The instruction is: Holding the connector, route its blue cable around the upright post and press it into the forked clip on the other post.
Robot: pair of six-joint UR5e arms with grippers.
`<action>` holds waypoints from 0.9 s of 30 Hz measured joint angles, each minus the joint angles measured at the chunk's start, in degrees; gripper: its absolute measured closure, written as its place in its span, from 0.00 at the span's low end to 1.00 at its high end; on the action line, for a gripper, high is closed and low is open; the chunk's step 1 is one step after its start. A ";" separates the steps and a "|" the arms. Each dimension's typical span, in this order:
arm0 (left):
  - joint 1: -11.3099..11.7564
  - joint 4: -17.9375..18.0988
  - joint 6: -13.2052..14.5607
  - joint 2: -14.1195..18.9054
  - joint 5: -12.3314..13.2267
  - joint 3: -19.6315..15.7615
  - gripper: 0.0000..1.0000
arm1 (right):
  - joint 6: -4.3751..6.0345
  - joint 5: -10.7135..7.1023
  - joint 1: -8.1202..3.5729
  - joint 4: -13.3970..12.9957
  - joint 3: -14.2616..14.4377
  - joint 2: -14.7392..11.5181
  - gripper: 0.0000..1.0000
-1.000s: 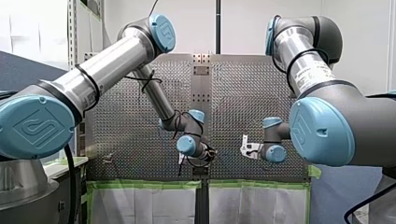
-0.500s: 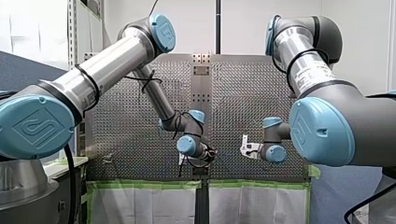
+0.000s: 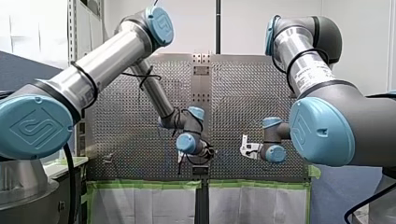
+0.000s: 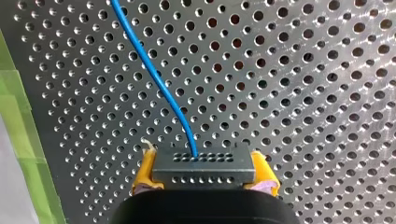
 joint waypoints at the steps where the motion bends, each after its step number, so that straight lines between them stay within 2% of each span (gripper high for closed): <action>1: -0.18 0.48 0.02 0.49 -0.45 -0.49 0.00 | 0.00 -0.02 0.01 0.01 -0.01 0.00 1.00; 8: -1.21 4.40 -0.02 4.61 -3.69 -4.60 0.00 | 0.44 -0.06 0.03 0.16 0.01 0.03 1.00; 17: -1.13 5.62 -1.56 9.30 -7.63 -9.31 0.00 | 0.56 -0.57 0.04 0.20 -0.01 0.01 1.00; 27: -0.95 8.75 -2.75 14.23 -8.52 -14.24 0.00 | 0.64 -0.74 0.11 0.46 -0.01 0.00 1.00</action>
